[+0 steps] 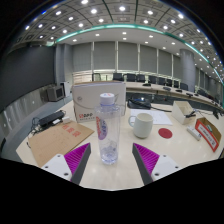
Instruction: Pour water
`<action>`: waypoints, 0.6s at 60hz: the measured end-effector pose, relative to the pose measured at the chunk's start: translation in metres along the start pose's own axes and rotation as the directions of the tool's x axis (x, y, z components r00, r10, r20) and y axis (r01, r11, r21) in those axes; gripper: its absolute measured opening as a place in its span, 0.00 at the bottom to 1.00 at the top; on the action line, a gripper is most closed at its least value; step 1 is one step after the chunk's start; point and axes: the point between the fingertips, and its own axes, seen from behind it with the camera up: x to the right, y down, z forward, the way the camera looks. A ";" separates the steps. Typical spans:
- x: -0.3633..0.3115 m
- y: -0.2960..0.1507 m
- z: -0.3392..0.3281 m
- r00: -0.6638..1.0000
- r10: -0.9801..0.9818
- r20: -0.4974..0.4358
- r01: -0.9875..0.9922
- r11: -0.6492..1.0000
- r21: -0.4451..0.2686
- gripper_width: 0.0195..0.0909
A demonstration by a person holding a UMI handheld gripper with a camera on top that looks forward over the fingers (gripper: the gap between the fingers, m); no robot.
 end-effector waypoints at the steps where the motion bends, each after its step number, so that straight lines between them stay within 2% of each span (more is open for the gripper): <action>1: -0.002 -0.001 0.007 1.000 0.005 -0.005 -0.005 1.000 0.009 0.93; 6: -0.006 -0.003 0.041 0.999 0.029 -0.044 -0.027 0.999 0.029 0.92; 9: -0.010 -0.004 0.053 0.997 0.050 -0.055 -0.048 0.998 0.043 0.88; 15: -0.010 -0.006 0.078 0.993 0.076 -0.095 -0.071 0.996 0.058 0.69; 20: -0.003 -0.008 0.089 0.988 0.075 -0.138 -0.067 0.996 0.067 0.44; 22: -0.004 -0.010 0.091 0.988 0.072 -0.139 -0.062 0.995 0.073 0.44; 30: -0.008 -0.012 0.095 0.991 0.054 -0.122 -0.047 0.997 0.062 0.27; 35: -0.012 -0.014 0.096 0.991 0.050 -0.125 -0.043 0.998 0.053 0.23; 36: -0.014 -0.015 0.097 0.992 0.049 -0.120 -0.044 0.998 0.051 0.18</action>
